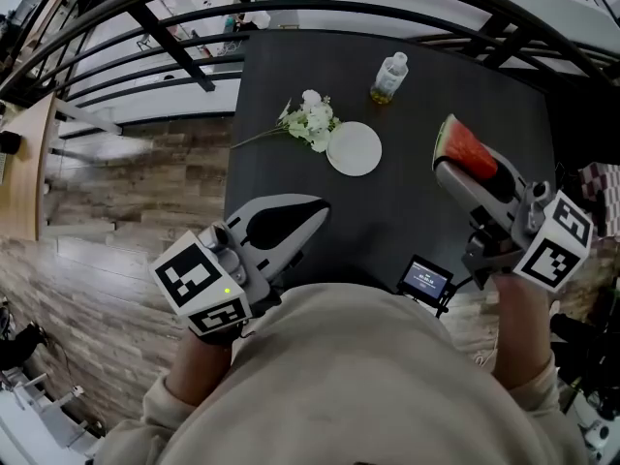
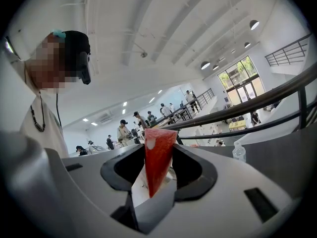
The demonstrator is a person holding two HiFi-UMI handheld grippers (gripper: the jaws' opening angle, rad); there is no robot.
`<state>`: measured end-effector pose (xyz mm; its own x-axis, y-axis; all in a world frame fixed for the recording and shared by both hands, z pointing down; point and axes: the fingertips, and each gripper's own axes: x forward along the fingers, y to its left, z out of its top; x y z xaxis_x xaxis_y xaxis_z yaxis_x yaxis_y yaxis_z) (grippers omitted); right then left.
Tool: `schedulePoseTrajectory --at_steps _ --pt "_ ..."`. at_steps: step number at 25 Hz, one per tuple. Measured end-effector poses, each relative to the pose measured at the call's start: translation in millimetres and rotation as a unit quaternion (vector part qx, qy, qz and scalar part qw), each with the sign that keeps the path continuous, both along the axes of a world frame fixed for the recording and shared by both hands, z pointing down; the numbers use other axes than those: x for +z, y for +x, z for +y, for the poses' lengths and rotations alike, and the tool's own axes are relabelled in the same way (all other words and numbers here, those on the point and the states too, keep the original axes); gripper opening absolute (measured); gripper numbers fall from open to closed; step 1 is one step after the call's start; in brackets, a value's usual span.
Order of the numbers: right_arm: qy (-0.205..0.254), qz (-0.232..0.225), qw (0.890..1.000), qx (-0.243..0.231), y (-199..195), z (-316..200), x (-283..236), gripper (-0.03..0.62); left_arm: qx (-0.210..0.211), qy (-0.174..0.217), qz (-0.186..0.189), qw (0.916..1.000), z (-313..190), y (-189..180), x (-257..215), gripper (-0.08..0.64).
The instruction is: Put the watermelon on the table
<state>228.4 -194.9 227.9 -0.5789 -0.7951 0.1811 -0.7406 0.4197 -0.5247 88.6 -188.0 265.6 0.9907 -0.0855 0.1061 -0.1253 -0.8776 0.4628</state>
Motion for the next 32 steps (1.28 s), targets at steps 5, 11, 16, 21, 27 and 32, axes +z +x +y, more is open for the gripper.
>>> schedulePoseTrajectory --at_steps 5,11,16,21,27,32 --pt "-0.011 0.000 1.000 -0.010 -9.0 -12.5 9.8 0.187 -0.011 -0.010 -0.001 0.9999 -6.0 -10.4 8.1 0.003" --pt "-0.017 0.002 0.999 -0.026 -22.0 -28.9 17.3 0.187 -0.031 -0.020 -0.004 0.9993 -15.6 -25.7 14.6 0.003" --pt "-0.027 0.002 0.999 -0.036 -27.6 -37.8 26.0 0.187 -0.038 -0.031 -0.008 0.9988 -19.0 -30.1 22.6 0.003" --pt "-0.038 0.005 0.998 -0.044 -32.0 -43.4 39.5 0.187 -0.043 -0.042 -0.009 0.9981 -23.6 -32.3 33.6 0.003" --pt "-0.045 0.004 0.998 -0.044 -29.4 -50.6 47.4 0.187 -0.044 -0.048 -0.014 0.9978 -26.5 -31.3 40.5 0.003" --pt "-0.052 0.003 0.997 -0.049 -28.6 -55.9 55.1 0.187 -0.046 -0.053 -0.019 0.9974 -27.4 -30.7 45.1 0.003"
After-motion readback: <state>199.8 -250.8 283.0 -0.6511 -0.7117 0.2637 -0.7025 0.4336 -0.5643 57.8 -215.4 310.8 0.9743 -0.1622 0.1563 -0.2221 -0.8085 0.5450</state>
